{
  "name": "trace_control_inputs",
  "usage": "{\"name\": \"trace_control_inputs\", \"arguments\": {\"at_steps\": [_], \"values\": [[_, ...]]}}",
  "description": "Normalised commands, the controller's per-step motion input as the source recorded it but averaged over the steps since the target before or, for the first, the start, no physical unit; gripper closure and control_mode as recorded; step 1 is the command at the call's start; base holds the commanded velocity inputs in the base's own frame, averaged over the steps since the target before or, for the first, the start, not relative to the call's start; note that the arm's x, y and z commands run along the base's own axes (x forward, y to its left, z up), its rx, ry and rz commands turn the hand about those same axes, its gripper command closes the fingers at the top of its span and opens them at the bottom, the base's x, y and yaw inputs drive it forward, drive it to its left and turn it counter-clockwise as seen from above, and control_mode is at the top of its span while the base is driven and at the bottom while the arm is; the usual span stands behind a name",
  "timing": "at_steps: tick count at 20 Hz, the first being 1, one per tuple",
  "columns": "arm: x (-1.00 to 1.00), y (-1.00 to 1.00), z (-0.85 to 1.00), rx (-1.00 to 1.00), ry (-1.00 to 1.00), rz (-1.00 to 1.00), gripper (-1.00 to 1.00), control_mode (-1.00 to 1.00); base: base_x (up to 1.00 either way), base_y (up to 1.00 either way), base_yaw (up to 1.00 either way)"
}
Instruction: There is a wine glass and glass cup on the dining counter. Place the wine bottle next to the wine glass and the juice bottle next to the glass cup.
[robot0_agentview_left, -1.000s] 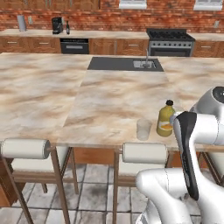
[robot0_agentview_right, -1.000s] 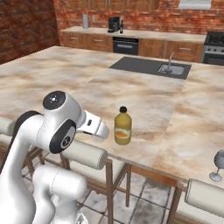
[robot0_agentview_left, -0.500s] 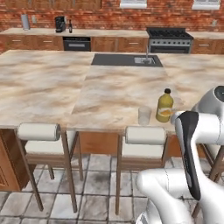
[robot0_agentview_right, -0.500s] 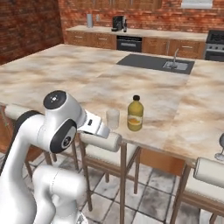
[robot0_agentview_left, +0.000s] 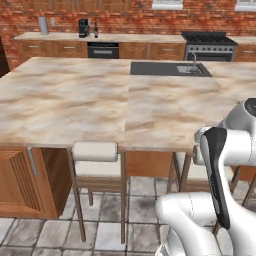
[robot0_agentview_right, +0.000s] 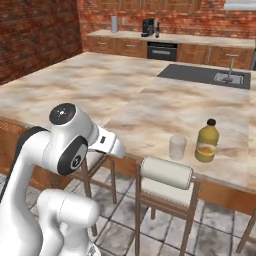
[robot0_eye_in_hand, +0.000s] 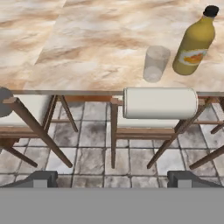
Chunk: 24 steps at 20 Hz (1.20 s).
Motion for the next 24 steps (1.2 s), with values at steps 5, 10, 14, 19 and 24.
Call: {"name": "trace_control_inputs", "arguments": {"at_steps": [5,10,14,19,24], "values": [[0.0,0.0,0.0,0.0,0.0,0.0,-1.0,1.0,0.0,0.94,0.0],[0.0,0.0,0.0,0.0,0.0,0.0,-1.0,1.0,0.01,0.94,0.0],[0.0,0.0,0.0,0.0,0.0,0.0,-1.0,1.0,0.06,0.94,0.0],[0.0,0.0,0.0,0.0,0.0,0.0,-1.0,1.0,0.1,0.94,0.0],[0.0,0.0,0.0,0.0,0.0,0.0,-1.0,1.0,0.13,0.93,0.0]]}}
